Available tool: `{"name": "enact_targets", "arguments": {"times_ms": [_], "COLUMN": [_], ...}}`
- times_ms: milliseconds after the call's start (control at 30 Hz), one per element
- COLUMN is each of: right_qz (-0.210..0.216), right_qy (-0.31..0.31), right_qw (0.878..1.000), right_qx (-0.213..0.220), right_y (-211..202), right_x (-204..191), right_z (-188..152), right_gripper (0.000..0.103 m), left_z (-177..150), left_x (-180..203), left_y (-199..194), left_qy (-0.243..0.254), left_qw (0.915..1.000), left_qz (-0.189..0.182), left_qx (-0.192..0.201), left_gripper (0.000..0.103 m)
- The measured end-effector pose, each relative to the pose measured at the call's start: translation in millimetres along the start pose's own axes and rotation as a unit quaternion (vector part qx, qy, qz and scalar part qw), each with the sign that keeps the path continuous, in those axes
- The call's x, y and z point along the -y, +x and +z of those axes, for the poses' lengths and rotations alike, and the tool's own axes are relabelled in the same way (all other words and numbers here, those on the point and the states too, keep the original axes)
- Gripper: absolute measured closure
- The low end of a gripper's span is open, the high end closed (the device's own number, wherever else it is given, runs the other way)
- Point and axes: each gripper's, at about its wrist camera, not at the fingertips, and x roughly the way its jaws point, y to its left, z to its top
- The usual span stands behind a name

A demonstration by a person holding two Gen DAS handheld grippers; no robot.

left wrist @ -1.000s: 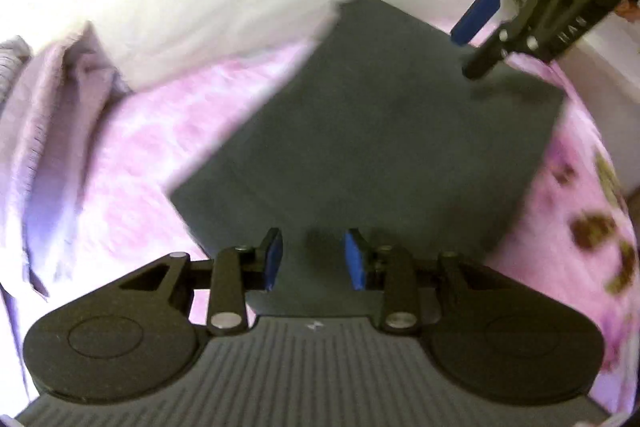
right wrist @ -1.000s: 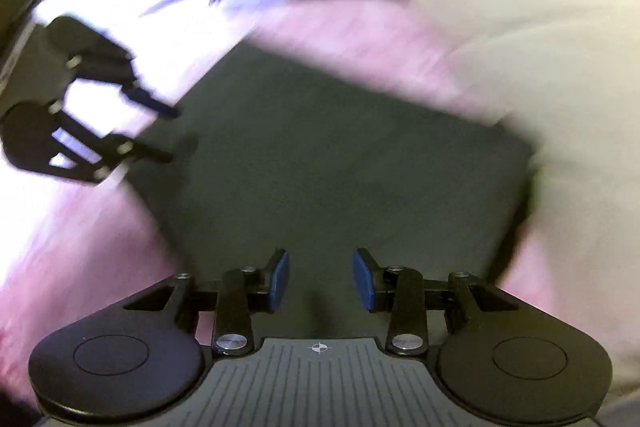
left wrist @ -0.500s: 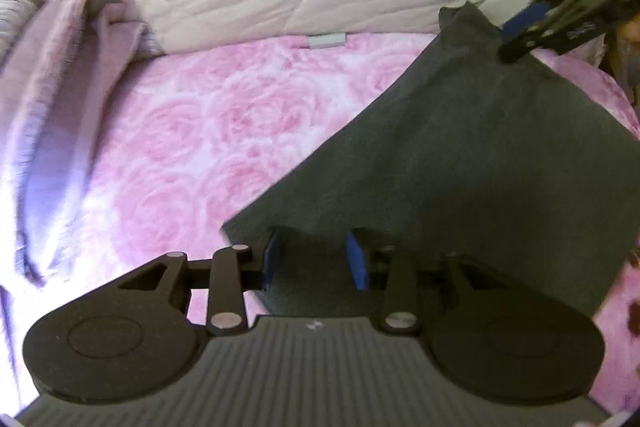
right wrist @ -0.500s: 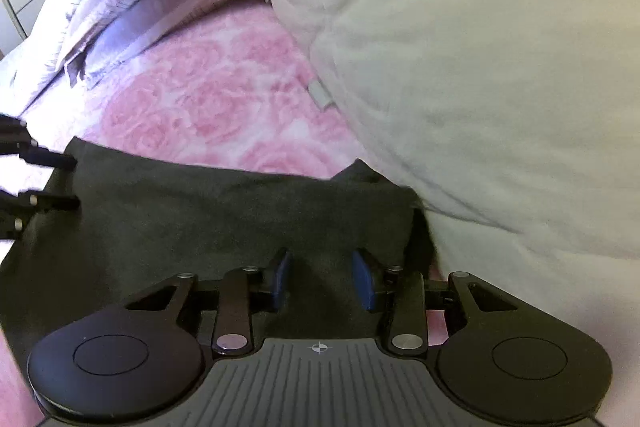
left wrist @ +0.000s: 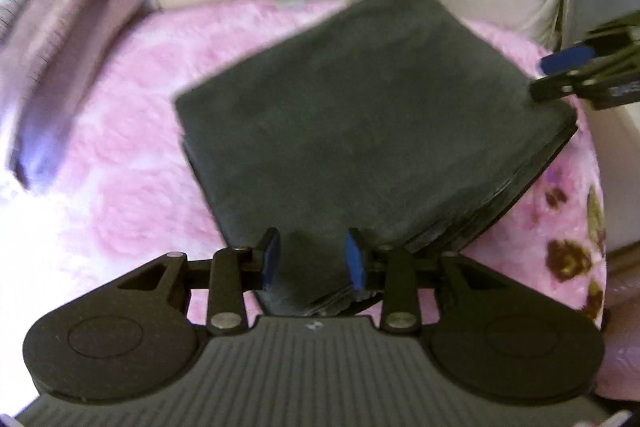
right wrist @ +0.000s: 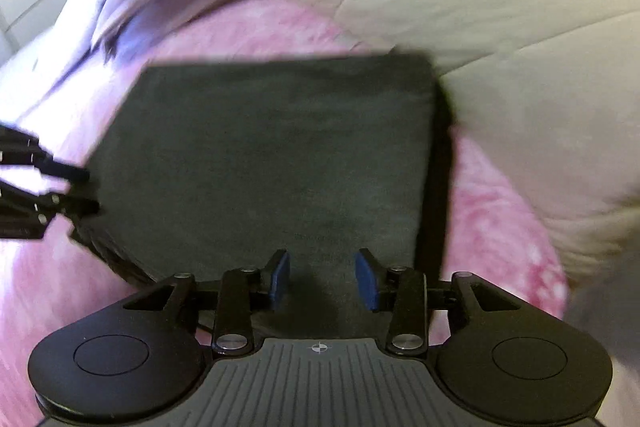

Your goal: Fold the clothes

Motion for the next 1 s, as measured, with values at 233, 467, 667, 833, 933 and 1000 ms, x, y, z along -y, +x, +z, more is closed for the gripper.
{"name": "enact_targets", "arguments": {"times_ms": [233, 467, 667, 833, 933, 1000], "right_qz": [-0.063, -0.11, -0.148, -0.161, -0.154, -0.149], "right_qy": [0.09, 0.183, 0.221, 0.231, 0.227, 0.223], "right_qw": [0.992, 0.972, 0.959, 0.953, 0.954, 0.955], "right_qx": [0.06, 0.096, 0.102, 0.116, 0.123, 0.128], "right_y": [-113, -234, -312, -348, -355, -361], "right_x": [-61, -196, -269, -293, -303, -309], "right_z": [-56, -157, -200, -213, -216, -217], "right_gripper": [0.027, 0.024, 0.023, 0.021, 0.02, 0.02], "left_z": [-76, -183, -223, -233, -237, -237], "left_x": [1, 7, 9, 21, 28, 32], "left_y": [-123, -263, -330, -365, -379, -385], "left_qy": [-0.067, -0.11, -0.122, -0.109, -0.099, -0.095], "left_qw": [0.995, 0.9858, 0.9833, 0.9828, 0.9829, 0.9833], "left_qz": [-0.018, -0.055, -0.049, -0.048, -0.049, -0.049], "left_qx": [0.072, 0.114, 0.126, 0.141, 0.147, 0.147], "left_gripper": [0.025, 0.008, 0.005, 0.002, 0.002, 0.002]}}
